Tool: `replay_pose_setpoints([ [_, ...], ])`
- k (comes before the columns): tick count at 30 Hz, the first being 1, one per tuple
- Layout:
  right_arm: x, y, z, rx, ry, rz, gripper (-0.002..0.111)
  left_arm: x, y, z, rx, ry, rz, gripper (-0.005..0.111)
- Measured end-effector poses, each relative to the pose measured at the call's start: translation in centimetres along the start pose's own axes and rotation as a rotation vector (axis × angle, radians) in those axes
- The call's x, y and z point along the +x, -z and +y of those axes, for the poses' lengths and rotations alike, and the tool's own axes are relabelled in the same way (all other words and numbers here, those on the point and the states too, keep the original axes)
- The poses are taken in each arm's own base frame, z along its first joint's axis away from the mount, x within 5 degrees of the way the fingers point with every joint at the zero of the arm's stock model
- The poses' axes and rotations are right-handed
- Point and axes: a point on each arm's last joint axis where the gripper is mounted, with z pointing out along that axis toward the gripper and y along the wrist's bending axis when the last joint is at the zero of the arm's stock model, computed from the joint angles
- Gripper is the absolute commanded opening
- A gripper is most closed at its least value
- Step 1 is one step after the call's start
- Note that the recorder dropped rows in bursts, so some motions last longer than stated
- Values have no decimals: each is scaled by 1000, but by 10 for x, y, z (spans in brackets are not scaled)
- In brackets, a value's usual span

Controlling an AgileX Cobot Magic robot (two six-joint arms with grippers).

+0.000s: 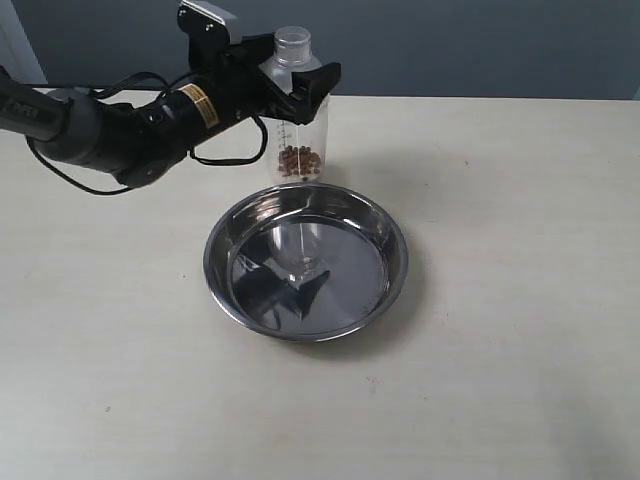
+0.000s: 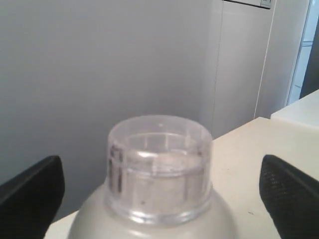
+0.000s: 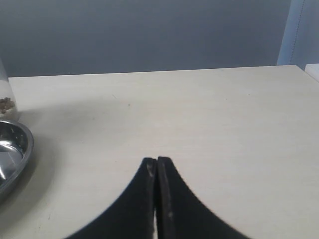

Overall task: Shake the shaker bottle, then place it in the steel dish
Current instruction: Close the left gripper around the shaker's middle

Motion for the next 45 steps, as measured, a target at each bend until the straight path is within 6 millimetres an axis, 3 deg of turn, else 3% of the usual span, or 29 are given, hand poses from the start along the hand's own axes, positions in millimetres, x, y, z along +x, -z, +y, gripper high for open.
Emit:
replay_pose_setpoints([
  [5,0,0,0,0,0,0,-1,25,0,2,6,40,28,106],
  [15,0,0,0,0,0,0,-1,49,2,4,4,69,63,106],
  [29,0,0,0,0,0,0,-1,48,-4,6,5,44,96,106],
  [45,0,0,0,0,0,0,-1,69,-5,9,5,92,129,106],
])
